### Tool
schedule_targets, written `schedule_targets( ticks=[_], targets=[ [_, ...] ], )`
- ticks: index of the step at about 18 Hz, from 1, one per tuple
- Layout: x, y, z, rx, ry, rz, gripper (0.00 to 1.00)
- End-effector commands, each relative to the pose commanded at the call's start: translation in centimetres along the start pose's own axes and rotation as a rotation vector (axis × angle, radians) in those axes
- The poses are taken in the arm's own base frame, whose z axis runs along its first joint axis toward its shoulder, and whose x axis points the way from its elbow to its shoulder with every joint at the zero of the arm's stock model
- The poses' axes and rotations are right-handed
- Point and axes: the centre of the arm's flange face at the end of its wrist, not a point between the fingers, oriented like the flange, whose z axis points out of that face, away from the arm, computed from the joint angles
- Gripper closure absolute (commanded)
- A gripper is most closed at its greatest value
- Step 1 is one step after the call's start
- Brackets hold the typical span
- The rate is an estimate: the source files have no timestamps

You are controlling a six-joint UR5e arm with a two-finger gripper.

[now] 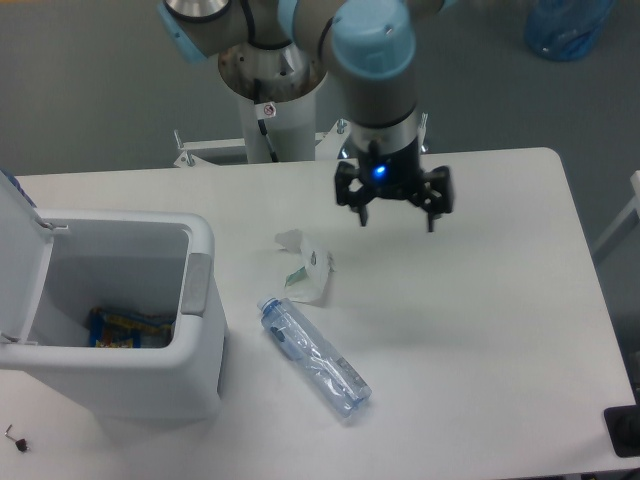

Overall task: Place the trash in the trash can
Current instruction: 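Move the open gripper over the crumpled clear plastic bag and lower it, then close the gripper on the plastic bag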

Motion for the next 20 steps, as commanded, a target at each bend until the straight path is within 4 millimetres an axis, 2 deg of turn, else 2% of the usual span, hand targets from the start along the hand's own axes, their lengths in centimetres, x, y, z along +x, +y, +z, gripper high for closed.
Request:
schedule_targets(
  ticks=[4, 9, 16, 17, 18, 20],
  targets=[
    [3.0, -0.5, 3.4, -0.041, 0.066, 0.019, 0.00],
    [5.4, -1.7, 7.2, -0.089, 0.129, 0.028, 0.00],
    [5.9, -2.1, 8.7, -0.111, 0.146, 0.017, 0.00],
    [6.0, -2.1, 9.0, -0.117, 0.147, 0.016, 0.01],
    [5.9, -2.0, 9.1, -0.123, 0.146, 0.017, 0.07],
    [5.9, -2.0, 9.1, -0.122, 0.147, 0.015, 0.23]
  ],
)
